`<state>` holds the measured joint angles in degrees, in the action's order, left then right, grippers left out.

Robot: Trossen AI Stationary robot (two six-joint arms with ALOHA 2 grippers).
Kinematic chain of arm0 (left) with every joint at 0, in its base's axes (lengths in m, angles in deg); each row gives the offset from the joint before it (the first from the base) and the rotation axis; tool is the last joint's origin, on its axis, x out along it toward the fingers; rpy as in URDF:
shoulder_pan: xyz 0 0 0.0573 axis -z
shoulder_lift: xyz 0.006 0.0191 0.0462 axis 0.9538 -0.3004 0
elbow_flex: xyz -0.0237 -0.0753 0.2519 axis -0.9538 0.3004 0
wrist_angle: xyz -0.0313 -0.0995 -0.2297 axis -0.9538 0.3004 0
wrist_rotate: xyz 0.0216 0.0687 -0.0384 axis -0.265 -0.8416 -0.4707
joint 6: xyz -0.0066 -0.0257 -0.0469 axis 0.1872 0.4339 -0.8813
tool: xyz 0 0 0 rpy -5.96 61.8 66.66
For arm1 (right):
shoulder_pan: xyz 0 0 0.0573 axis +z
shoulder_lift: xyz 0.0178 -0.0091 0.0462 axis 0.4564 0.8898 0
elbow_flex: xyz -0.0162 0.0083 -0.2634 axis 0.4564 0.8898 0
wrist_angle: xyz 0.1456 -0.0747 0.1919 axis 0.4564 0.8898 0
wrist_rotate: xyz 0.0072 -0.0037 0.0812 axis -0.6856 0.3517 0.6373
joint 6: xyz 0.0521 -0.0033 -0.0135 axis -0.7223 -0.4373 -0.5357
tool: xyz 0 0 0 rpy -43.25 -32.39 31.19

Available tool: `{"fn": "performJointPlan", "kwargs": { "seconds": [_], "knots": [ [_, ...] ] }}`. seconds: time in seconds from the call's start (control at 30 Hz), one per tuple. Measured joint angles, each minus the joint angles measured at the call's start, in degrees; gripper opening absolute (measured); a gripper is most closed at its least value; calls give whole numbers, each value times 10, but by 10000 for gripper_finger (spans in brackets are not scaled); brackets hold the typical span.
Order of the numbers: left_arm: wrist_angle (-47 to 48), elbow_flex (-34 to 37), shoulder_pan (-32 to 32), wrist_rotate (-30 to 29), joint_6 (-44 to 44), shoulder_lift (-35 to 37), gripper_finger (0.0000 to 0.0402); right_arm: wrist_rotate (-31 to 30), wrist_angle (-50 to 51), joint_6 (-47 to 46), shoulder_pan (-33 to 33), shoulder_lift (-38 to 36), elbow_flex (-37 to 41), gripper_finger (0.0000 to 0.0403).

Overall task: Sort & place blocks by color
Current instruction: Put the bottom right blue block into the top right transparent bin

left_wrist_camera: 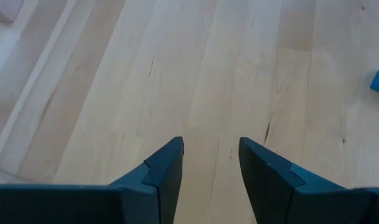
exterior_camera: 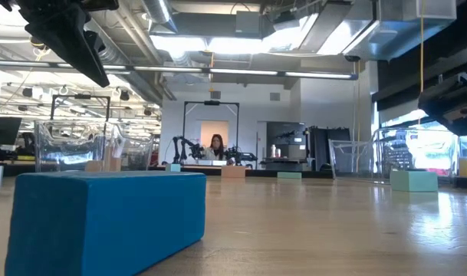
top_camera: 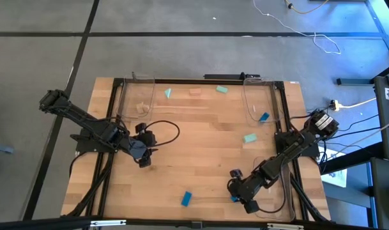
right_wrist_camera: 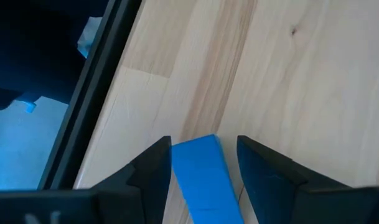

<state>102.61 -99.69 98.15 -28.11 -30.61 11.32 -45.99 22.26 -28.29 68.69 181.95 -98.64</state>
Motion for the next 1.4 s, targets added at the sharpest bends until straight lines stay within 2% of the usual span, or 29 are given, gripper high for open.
{"fn": "performJointPlan", "kwargs": {
  "seconds": [0.23, 0.43, 0.5, 0.63, 0.83, 1.0, 1.27, 1.4],
  "knots": [
    [0, 0, 0, 0, 0, 0, 149, -61, 22, 69, -15, 0, -80, 181],
    [0, 0, 0, 0, 4, 0, 149, -167, 10, 55, -20, 8, -114, 181],
    [1, 0, 0, 0, 5, 0, 149, -184, 1, 39, -21, 21, -114, 181],
    [4, 0, 0, 1, 5, 0, 149, -183, -4, -9, -20, 59, -114, 181],
    [6, 0, 0, 1, 5, 0, 149, -98, 5, 8, -11, 89, -113, 181],
    [5, 0, 0, 1, 4, 0, 149, -57, 17, 7, -3, 87, -113, 181],
    [5, 0, 0, 1, 4, 0, 149, -48, 110, -55, 13, 87, -113, 181],
    [5, 0, 0, 1, 4, 0, 149, -48, 120, -52, 14, 87, -113, 181]
  ]
}}
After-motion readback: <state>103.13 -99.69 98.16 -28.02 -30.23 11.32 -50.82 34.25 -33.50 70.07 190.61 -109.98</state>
